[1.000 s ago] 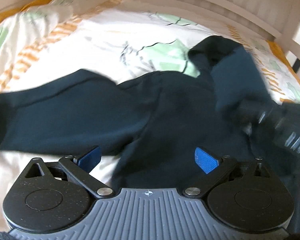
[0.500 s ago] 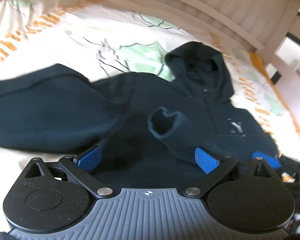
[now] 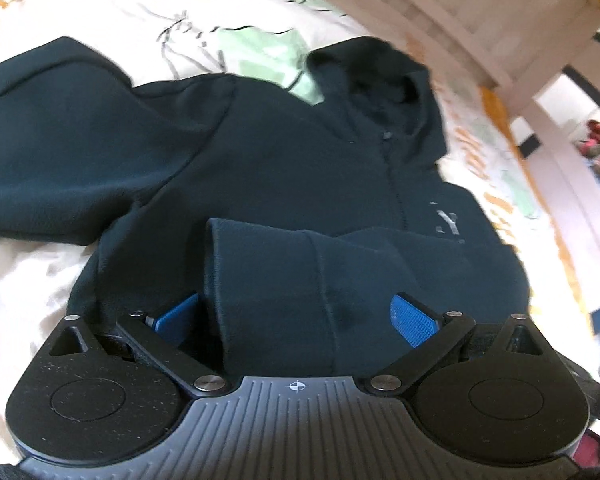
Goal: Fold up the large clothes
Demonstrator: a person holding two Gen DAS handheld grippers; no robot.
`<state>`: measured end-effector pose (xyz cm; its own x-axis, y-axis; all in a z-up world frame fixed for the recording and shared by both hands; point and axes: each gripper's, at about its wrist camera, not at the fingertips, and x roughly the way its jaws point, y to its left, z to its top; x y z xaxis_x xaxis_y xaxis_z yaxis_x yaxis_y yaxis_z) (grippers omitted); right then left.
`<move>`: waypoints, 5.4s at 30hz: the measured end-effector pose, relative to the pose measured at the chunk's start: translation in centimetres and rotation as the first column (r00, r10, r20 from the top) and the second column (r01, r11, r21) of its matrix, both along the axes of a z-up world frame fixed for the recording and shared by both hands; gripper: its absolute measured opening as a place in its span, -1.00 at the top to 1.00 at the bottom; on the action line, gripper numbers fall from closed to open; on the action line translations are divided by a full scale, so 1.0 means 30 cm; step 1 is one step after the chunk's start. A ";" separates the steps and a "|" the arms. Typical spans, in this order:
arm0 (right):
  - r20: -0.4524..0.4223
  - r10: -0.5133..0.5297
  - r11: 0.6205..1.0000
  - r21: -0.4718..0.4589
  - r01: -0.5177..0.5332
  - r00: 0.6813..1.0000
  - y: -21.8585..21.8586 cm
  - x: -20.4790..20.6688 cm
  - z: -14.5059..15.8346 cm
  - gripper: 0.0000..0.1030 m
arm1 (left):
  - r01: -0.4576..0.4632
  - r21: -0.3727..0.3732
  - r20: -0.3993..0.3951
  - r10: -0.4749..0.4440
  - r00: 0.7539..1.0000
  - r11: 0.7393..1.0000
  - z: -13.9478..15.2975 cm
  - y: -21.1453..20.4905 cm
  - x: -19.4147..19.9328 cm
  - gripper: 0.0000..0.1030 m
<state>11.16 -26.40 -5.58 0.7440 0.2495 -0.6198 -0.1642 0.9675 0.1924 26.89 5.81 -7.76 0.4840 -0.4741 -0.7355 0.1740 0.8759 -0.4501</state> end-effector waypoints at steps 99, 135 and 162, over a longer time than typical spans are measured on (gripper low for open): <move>0.077 -0.342 0.939 -0.023 0.344 0.937 -0.123 0.024 0.092 -0.99 | 0.032 0.390 0.267 -0.146 0.952 0.920 -0.060 -0.177 -0.009 -0.99; -0.044 -0.164 0.983 -0.096 0.159 0.985 0.255 -0.130 -0.035 -1.00 | -0.595 0.114 0.185 0.571 0.800 0.796 0.193 0.863 -0.103 -0.96; -0.032 -0.156 0.983 -0.102 0.152 0.987 0.251 -0.135 -0.047 -1.00 | -0.457 0.099 0.494 0.355 0.793 0.884 0.471 0.651 -0.051 0.83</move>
<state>7.12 -18.87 -6.98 0.7433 0.0701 -0.6653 -0.0061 0.9952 0.0980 25.34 25.33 6.38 0.8963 -0.0230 -0.4429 -0.0816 0.9730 -0.2157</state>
